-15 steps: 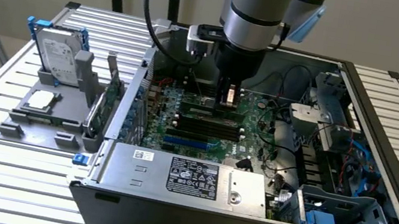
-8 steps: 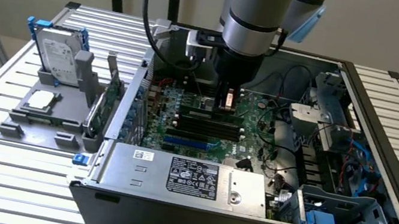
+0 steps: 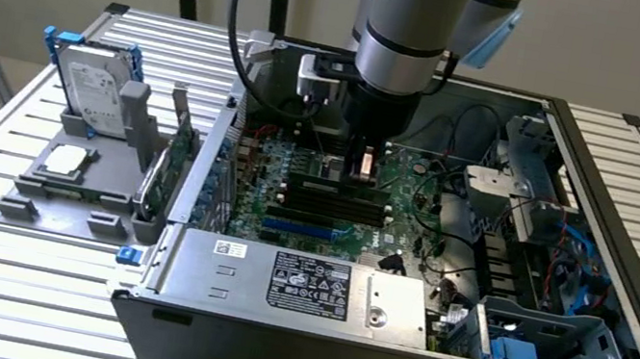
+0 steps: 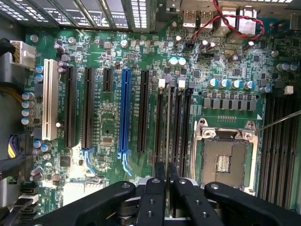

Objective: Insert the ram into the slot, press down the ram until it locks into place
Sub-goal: 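Insert the ram into the slot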

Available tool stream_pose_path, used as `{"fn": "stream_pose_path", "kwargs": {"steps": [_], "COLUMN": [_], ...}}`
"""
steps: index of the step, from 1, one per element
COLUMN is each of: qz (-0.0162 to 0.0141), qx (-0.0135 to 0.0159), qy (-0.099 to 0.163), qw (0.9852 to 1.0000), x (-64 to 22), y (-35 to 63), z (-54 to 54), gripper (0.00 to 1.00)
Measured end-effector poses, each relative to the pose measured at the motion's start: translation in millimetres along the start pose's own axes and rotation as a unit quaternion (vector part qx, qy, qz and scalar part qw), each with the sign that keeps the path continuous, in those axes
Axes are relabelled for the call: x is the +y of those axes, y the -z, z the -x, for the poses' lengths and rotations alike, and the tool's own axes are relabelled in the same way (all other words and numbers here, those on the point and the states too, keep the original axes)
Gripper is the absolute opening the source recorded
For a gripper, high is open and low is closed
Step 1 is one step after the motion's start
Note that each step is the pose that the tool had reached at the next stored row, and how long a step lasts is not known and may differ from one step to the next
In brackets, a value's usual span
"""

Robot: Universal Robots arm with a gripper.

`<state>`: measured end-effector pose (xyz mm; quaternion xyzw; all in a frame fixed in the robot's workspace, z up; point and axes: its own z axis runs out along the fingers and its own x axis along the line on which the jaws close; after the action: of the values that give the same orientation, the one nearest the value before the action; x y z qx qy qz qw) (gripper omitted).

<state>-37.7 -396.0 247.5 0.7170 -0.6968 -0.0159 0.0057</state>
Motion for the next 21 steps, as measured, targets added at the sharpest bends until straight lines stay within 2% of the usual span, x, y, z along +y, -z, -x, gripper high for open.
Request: {"fn": "stream_pose_path", "kwargs": {"steps": [5, 10, 21], "qz": [-0.0006, -0.0008, -0.0012], "qx": [0.0026, 0.0089, 0.0115], "qy": [0.000, -0.004, -0.009], "qw": [1.0000, 1.0000, 0.9999], "x": [-0.1, -0.2, -0.2], "y": [-3.0, -4.5, -7.0], "z": [0.0, -0.1, -0.1], "gripper": [0.13, 0.13, 0.13]}}
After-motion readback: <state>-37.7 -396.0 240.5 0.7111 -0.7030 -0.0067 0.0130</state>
